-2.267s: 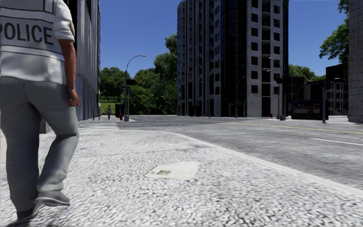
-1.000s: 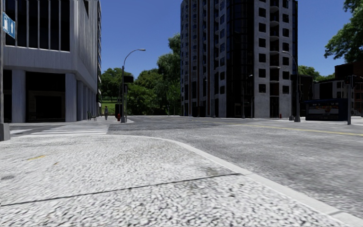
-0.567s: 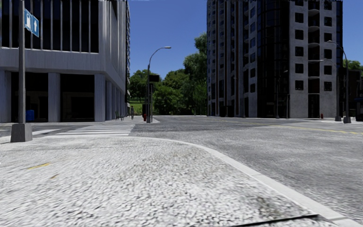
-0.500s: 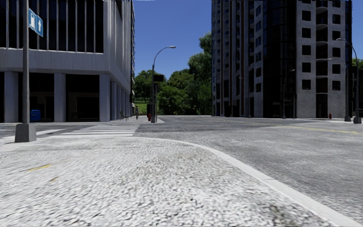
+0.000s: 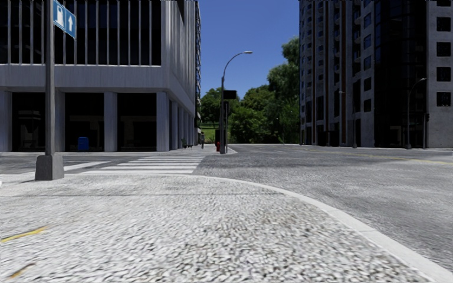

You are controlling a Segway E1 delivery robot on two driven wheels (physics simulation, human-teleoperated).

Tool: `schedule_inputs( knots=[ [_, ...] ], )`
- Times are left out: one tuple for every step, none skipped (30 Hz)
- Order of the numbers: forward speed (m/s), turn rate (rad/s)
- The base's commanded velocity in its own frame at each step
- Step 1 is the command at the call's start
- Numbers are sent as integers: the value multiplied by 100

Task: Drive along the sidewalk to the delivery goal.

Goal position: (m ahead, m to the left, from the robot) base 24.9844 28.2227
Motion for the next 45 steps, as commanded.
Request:
schedule_inputs(
  knots=[
    [200, 39],
    [200, 39],
    [200, 39],
    [200, 39],
    [200, 45],
    [200, 45],
    [200, 51],
    [200, 52],
    [200, 52],
    [200, 52],
    [200, 52],
    [200, 52],
    [200, 52],
    [200, 52],
    [200, 51],
    [200, 51],
    [200, 50],
    [200, 36],
    [200, 19],
    [200, 11],
    [200, 11],
    [200, 9],
    [200, 7],
    [200, 4],
    [200, 4],
    [200, 0],
    [200, 0],
    [200, 0],
    [200, 0],
    [200, 0],
    [200, 0],
    [200, 0],
    [200, 0],
    [200, 0],
    [200, 0],
    [200, 0],
    [200, 0],
    [200, 0],
    [200, 0],
    [200, 17],
    [200, 39],
    [200, 51],
    [200, 50],
    [200, 50],
    [200, 35]
  ],
)
